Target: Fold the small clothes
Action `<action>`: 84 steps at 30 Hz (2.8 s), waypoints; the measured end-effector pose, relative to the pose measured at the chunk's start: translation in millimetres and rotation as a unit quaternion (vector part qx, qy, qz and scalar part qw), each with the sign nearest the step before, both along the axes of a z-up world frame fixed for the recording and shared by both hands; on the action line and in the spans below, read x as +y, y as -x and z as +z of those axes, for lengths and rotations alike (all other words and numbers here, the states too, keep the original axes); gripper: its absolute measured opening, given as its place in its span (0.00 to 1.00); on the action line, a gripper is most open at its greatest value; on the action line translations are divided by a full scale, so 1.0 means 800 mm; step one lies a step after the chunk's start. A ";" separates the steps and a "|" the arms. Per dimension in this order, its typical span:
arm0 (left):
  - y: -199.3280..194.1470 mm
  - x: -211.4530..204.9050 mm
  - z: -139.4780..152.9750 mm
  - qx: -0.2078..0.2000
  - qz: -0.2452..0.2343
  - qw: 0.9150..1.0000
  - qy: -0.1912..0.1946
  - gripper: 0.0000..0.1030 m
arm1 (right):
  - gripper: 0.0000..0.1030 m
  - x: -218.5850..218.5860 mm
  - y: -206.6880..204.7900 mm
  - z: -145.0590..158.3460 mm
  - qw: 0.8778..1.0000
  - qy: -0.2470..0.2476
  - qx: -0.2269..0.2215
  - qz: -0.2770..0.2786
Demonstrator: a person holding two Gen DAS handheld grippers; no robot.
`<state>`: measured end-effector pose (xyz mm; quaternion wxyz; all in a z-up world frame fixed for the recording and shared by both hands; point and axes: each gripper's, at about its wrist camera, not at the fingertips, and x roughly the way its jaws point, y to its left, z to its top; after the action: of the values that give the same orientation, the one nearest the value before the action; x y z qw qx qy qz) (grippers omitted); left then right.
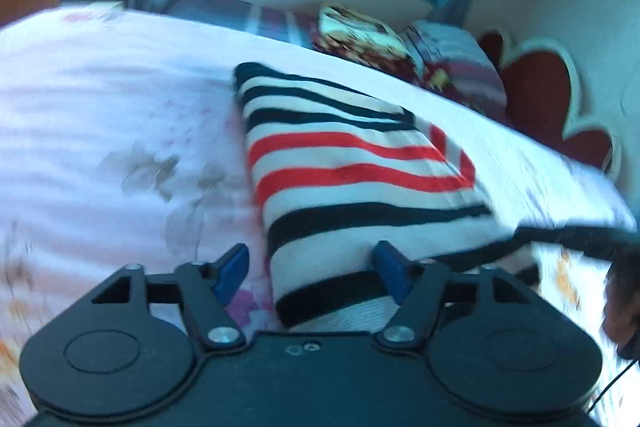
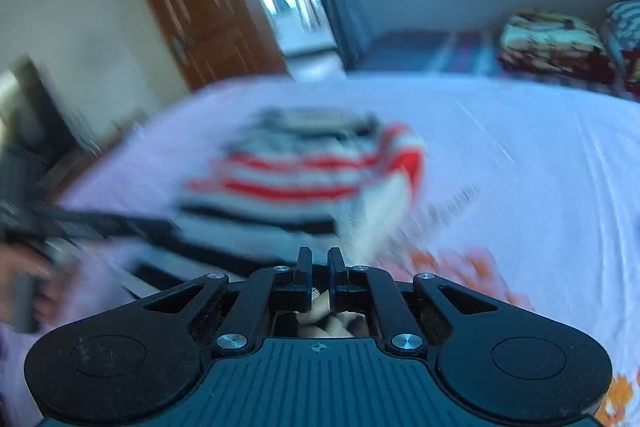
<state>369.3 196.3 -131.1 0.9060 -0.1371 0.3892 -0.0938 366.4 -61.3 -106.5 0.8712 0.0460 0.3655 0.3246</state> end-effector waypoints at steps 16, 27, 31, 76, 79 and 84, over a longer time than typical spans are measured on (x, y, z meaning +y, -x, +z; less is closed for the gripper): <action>0.062 -0.023 -0.003 0.010 0.034 0.997 -0.074 0.69 | 0.07 0.010 0.023 -0.024 0.998 0.039 0.037 -0.011; 0.171 -0.077 0.057 -0.069 0.089 0.975 -0.193 0.99 | 1.00 -0.031 0.146 0.062 0.984 0.011 -0.085 -0.156; 0.237 -0.088 0.085 -0.088 0.065 0.977 -0.182 0.99 | 1.00 -0.035 0.216 0.081 0.980 0.019 -0.073 -0.182; 0.463 -0.098 0.198 -0.178 0.076 0.972 -0.133 0.99 | 1.00 -0.005 0.483 0.174 0.973 0.023 -0.142 -0.180; 0.463 -0.097 0.199 -0.179 0.076 0.972 -0.132 0.99 | 1.00 -0.006 0.483 0.175 0.973 0.023 -0.141 -0.182; 0.461 -0.098 0.199 -0.179 0.074 0.972 -0.133 0.99 | 1.00 -0.006 0.483 0.176 0.972 0.022 -0.143 -0.183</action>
<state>0.1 118.2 28.2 0.9756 -0.0245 0.2180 0.0035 -20.3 -65.8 34.4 0.9598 0.0460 0.2295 0.1550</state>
